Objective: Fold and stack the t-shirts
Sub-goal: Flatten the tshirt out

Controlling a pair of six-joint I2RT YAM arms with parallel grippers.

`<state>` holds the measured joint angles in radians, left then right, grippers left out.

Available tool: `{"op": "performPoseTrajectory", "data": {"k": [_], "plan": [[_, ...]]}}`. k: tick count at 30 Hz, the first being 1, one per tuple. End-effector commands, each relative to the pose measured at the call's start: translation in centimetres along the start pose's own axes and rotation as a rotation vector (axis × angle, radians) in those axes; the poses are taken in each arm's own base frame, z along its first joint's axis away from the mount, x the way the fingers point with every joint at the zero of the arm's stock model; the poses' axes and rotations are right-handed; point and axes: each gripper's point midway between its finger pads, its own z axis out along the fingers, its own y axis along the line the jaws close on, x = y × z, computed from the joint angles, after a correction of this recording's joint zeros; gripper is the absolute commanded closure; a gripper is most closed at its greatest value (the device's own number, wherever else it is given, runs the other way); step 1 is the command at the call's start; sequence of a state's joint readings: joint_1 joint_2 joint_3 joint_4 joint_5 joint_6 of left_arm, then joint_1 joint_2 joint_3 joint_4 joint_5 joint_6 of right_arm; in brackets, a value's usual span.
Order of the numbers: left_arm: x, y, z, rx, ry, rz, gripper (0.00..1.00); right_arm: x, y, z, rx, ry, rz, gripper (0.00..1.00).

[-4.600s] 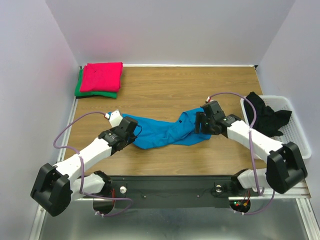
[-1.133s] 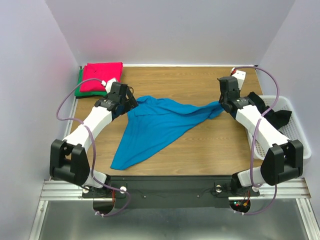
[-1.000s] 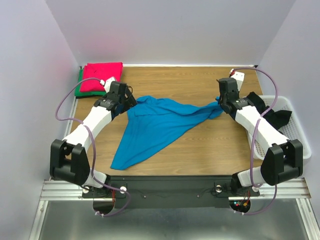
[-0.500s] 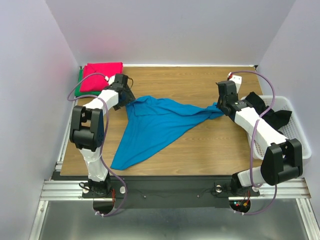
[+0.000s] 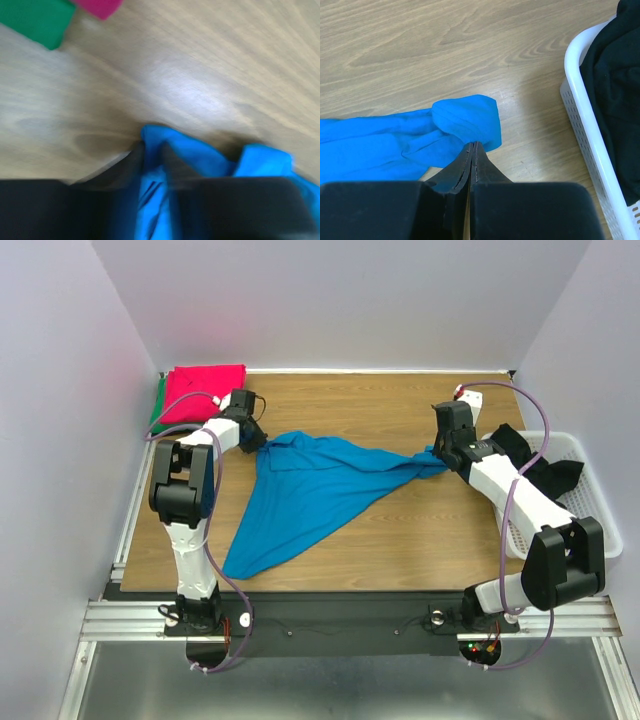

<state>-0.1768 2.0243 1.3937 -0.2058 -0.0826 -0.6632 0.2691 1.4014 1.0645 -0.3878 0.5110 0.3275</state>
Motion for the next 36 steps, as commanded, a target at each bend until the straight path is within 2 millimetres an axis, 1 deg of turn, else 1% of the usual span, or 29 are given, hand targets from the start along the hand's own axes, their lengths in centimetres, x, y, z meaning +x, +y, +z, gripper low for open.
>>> {"op": "performPoseTrajectory", "data": {"k": [1, 2, 5, 6, 7, 9, 10, 12, 13, 15, 16, 18, 19, 20, 21, 22, 23, 24, 25, 26, 27, 28, 29, 30, 31, 32, 34, 35, 36], "plan": [[1.2, -0.7, 0.1, 0.05, 0.046, -0.023, 0.89, -1.4, 0.4, 0.0, -0.01, -0.048, 0.014, 1.0], [1.2, -0.6, 0.0, 0.048, 0.043, -0.027, 0.99, -1.4, 0.4, -0.1, -0.012, -0.05, 0.015, 1.0], [0.5, -0.7, -1.1, 0.051, 0.017, -0.019, 1.0, -1.9, 0.3, -0.2, -0.007, -0.06, 0.013, 0.99], [0.1, -0.9, -1.6, 0.06, 0.01, -0.005, 1.0, -2.4, 0.1, -0.3, 0.005, -0.075, 0.015, 1.0], [-1.2, -1.8, -3.0, 0.087, -0.021, -0.001, 1.0, -3.2, 0.1, -0.6, 0.008, -0.094, 0.02, 1.0], [-2.4, -2.2, -4.9, 0.099, -0.056, 0.013, 1.0, -5.2, -0.6, -1.8, 0.025, -0.15, 0.038, 1.0], [-4.2, -3.1, -7.6, 0.136, -0.111, 0.013, 1.0, -6.2, -0.9, -2.5, 0.024, -0.177, 0.051, 1.0], [-5.8, -3.4, -10.9, 0.158, -0.173, 0.009, 1.0, -8.4, -1.3, -4.3, 0.016, -0.236, 0.087, 1.0], [-7.6, -3.6, -14.5, 0.183, -0.255, -0.004, 1.0, -9.7, -2.1, -5.9, 0.019, -0.284, 0.119, 1.0], [-8.9, -3.3, -18.4, 0.205, -0.325, -0.017, 1.0, -11.8, -3.1, -8.1, 0.018, -0.351, 0.164, 1.0], [-10.4, -3.2, -22.5, 0.239, -0.411, -0.034, 1.0, -12.7, -3.5, -9.1, 0.015, -0.379, 0.18, 1.0], [-11.1, -2.8, -26.4, 0.272, -0.477, -0.035, 1.0, -15.0, -4.5, -12.1, -0.012, -0.456, 0.225, 1.0], [-12.0, -2.5, -30.7, 0.318, -0.557, -0.055, 1.0, -16.0, -5.3, -14.0, -0.024, -0.5, 0.253, 1.0], [-12.4, -2.1, -32.8, 0.331, -0.594, -0.063, 1.0, -16.6, -5.5, -15.0, -0.036, -0.523, 0.265, 1.0], [-12.4, -1.5, -34.5, 0.333, -0.615, -0.071, 1.0, -17.4, -6.1, -16.2, -0.044, -0.553, 0.282, 1.0], [-12.8, -0.6, -38.2, 0.358, -0.686, -0.098, 1.0, -18.4, -6.6, -17.8, -0.061, -0.591, 0.306, 1.0], [-13.1, -0.1, -40.6, 0.372, -0.724, -0.102, 1.0, -19.3, -7.4, -19.8, -0.078, -0.635, 0.331, 1.0], [-13.1, 0.4, -42.7, 0.387, -0.756, -0.112, 1.0, -19.8, -7.9, -21.1, -0.091, -0.662, 0.345, 1.0], [-13.3, 1.5, -46.6, 0.411, -0.827, -0.124, 1.0, -20.7, -8.9, -23.5, -0.116, -0.715, 0.374, 1.0], [-13.5, 1.8, -48.7, 0.44, -0.866, -0.138, 1.0, -21.1, -9.0, -24.0, -0.125, -0.725, 0.379, 1.0], [-13.2, 2.9, -52.0, 0.464, -0.921, -0.148, 1.0, -21.6, -9.9, -26.4, -0.155, -0.775, 0.407, 1.0], [-12.9, 3.3, -52.9, 0.475, -0.933, -0.143, 1.0, -21.6, -10.3, -27.2, -0.167, -0.791, 0.416, 1.0], [-12.8, 3.8, -55.1, 0.504, -0.973, -0.153, 1.0, -21.9, -10.9, -28.7, -0.188, -0.822, 0.433, 1.0], [-12.5, 4.3, -56.3, 0.522, -0.99, -0.162, 1.0, -22.0, -11.3, -30.4, -0.224, -0.853, 0.445, 1.0], [-12.0, 4.7, -57.9, 0.55, -1.011, -0.164, 1.0, -22.0, -11.5, -31.3, -0.249, -0.87, 0.451, 1.0], [-11.6, 4.8, -59.2, 0.58, -1.019, -0.155, 1.0, -22.0, -11.6, -32.7, -0.298, -0.893, 0.452, 1.0], [-11.1, 5.1, -61.3, 0.62, -1.035, -0.146, 1.0, -22.1, -11.8, -34.5, -0.353, -0.921, 0.465, 1.0], [-10.9, 5.1, -62.1, 0.643, -1.044, -0.143, 1.0, -22.0, -11.7, -34.9, -0.37, -0.924, 0.459, 1.0], [-10.7, 5.2, -62.7, 0.649, -1.046, -0.137, 1.0, -22.1, -11.9, -35.9, -0.393, -0.938, 0.468, 1.0]]}}
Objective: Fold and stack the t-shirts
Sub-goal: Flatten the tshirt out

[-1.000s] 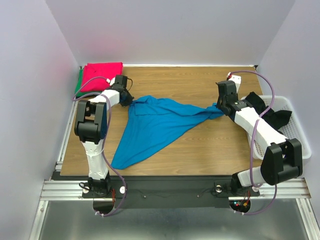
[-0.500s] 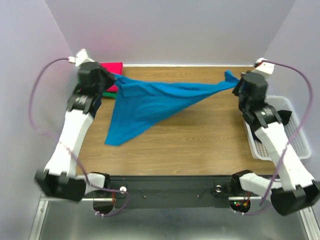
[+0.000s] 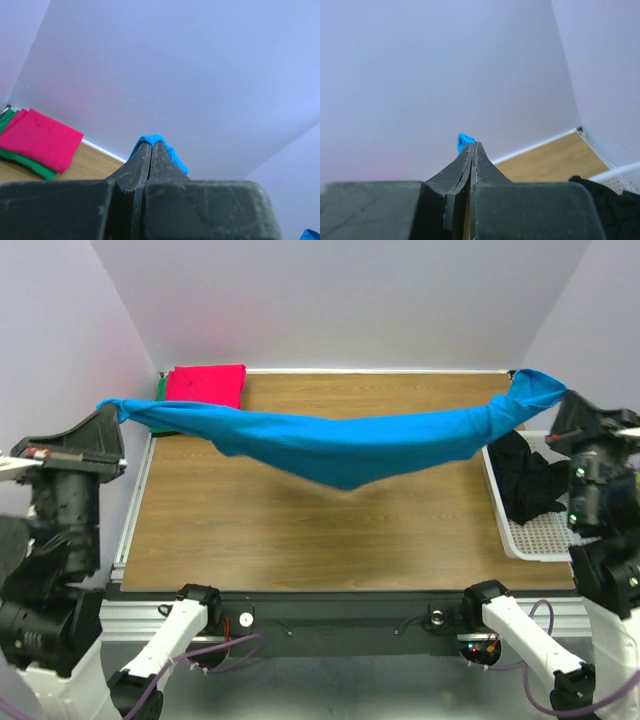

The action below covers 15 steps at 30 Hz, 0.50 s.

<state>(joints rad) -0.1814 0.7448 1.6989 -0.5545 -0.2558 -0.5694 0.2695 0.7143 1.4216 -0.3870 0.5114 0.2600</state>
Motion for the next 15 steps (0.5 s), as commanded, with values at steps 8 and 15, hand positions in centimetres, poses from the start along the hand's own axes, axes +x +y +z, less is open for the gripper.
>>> {"op": "performPoseTrajectory", "data": {"k": [8, 15], "plan": [[-8.4, -4.6, -6.8, 0.158, -0.134, -0.011, 1.0, -9.7, 3.1, -5.8, -0.235, -0.154, 0.13, 1.0], [-7.2, -4.6, -5.1, 0.153, -0.106, -0.001, 1.0, -8.7, 3.6, -4.6, -0.228, -0.118, 0.099, 1.0]]}}
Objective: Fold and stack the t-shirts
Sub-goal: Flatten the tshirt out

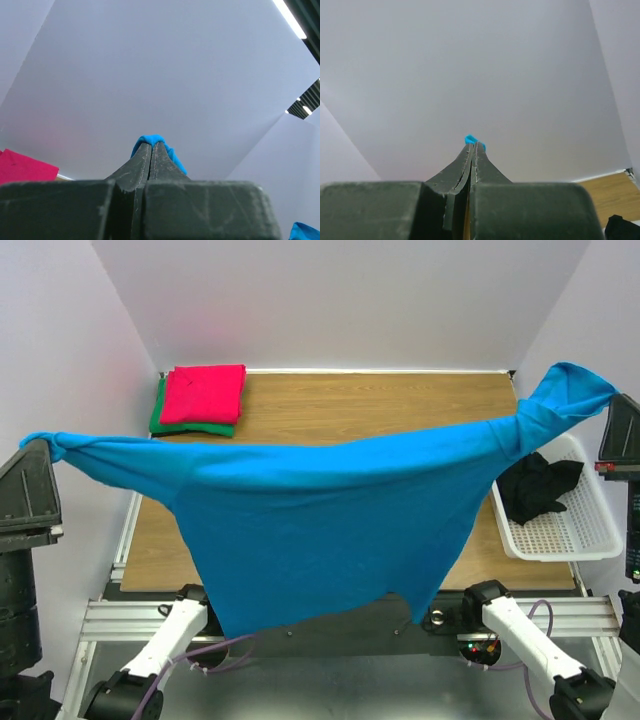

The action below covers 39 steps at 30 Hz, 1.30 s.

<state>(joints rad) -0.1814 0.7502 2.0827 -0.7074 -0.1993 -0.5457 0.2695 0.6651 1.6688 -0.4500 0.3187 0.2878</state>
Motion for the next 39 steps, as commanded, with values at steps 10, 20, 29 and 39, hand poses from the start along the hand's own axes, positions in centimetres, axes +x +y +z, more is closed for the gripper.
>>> {"op": "performPoseTrajectory", "data": {"k": [10, 20, 29, 39], "plan": [[20.9, 12.9, 13.5, -0.341, 0.3, 0.138, 1.0, 20.7, -7.5, 9.0, 0.312, 0.351, -0.243, 0.99], [41.7, 26.8, 16.1, -0.634, 0.72, 0.259, 0.02, 39.9, -13.5, 13.0, 0.368, 0.686, -0.418, 0.2], [43.2, 25.0, 13.5, -0.505, 0.763, 0.171, 0.01, 42.6, -10.2, 7.6, 0.161, 0.835, -0.22, 0.0], [52.7, 23.7, 10.1, -0.437, 0.954, 0.153, 0.01, 50.4, -5.1, -10.0, -0.022, 1.281, 0.009, 0.0]]}}
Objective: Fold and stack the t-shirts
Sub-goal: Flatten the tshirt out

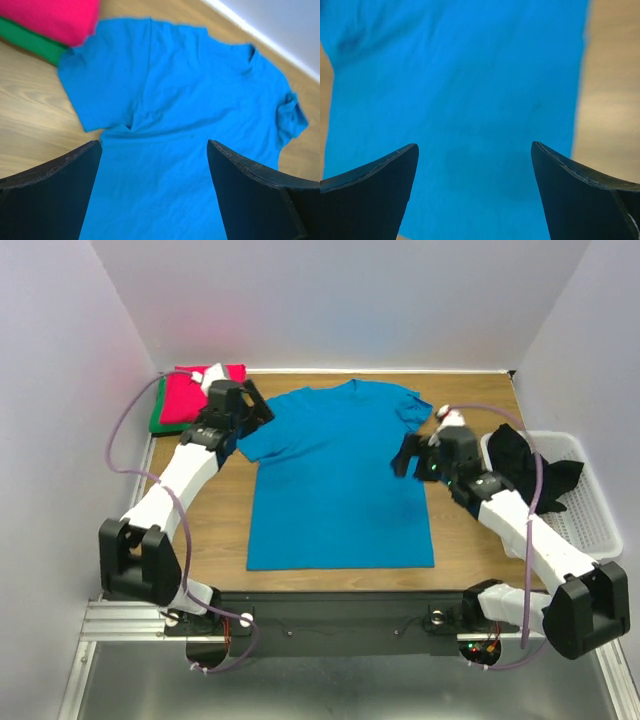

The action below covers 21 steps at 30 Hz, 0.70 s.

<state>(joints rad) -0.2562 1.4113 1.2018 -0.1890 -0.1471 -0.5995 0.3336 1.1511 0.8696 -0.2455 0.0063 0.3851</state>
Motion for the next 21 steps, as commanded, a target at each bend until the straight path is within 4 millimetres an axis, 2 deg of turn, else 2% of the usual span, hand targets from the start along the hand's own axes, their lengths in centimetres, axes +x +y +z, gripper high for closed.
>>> {"op": "performPoseTrajectory", "data": {"k": [1, 2, 3, 4, 5, 6, 8, 9, 10, 11, 12, 13, 14, 16, 17, 20, 21], "plan": [[5.3, -2.0, 3.4, 0.038, 0.112, 0.037, 0.02, 7.8, 4.8, -1.2, -0.137, 0.201, 0.01, 0.0], [6.1, -2.7, 3.8, 0.048, 0.132, 0.046, 0.02, 9.2, 4.9, -1.3, -0.136, 0.236, 0.018, 0.0], [7.2, -3.0, 4.2, 0.047, 0.158, 0.06, 0.02, 11.5, 4.4, -1.4, -0.114, 0.29, 0.055, 0.0], [9.1, -3.6, 4.2, 0.049, 0.195, 0.085, 0.02, 12.8, 4.4, -1.5, -0.114, 0.319, 0.065, 0.0], [10.8, -3.4, 4.7, 0.031, 0.226, 0.088, 0.02, 13.7, 4.1, -1.6, -0.098, 0.337, 0.075, 0.0], [12.6, -2.9, 4.7, 0.016, 0.257, 0.094, 0.02, 15.4, 3.2, -1.6, -0.063, 0.368, 0.096, 0.0], [16.5, -2.7, 3.2, 0.012, 0.319, 0.084, 0.02, 17.0, 1.7, -1.5, -0.005, 0.395, 0.103, 0.0], [17.7, -1.7, 3.1, -0.011, 0.337, 0.067, 0.02, 17.0, 1.7, -1.5, -0.001, 0.396, 0.111, 0.0], [18.3, -2.0, 2.0, -0.001, 0.329, 0.066, 0.02, 17.7, 1.4, -1.6, 0.01, 0.409, 0.116, 0.0], [20.3, -0.4, 1.1, -0.036, 0.356, 0.049, 0.02, 17.7, 0.8, -1.4, 0.039, 0.4, 0.125, 0.0], [21.2, 0.1, 0.4, -0.046, 0.36, 0.04, 0.02, 17.8, 0.7, -1.4, 0.047, 0.4, 0.132, 0.0], [21.6, -0.3, -1.0, -0.024, 0.352, 0.037, 0.02, 18.2, 0.3, -1.4, 0.062, 0.406, 0.135, 0.0], [23.3, 1.7, -1.7, -0.057, 0.378, 0.042, 0.02, 18.5, -0.1, -1.3, 0.08, 0.411, 0.134, 0.0], [24.5, 2.7, -2.9, -0.075, 0.386, 0.0, 0.02, 19.1, -0.8, -1.2, 0.118, 0.417, 0.147, 0.0], [25.8, 4.0, -3.9, -0.087, 0.408, 0.002, 0.02, 19.5, -1.6, -1.1, 0.155, 0.413, 0.143, 0.0], [28.3, 5.0, -5.6, -0.087, 0.461, -0.043, 0.02, 19.7, -3.1, -0.8, 0.245, 0.404, 0.146, 0.0], [29.5, 4.3, -6.6, -0.069, 0.486, -0.062, 0.02, 20.0, -3.5, -0.8, 0.268, 0.414, 0.145, 0.0]]}}
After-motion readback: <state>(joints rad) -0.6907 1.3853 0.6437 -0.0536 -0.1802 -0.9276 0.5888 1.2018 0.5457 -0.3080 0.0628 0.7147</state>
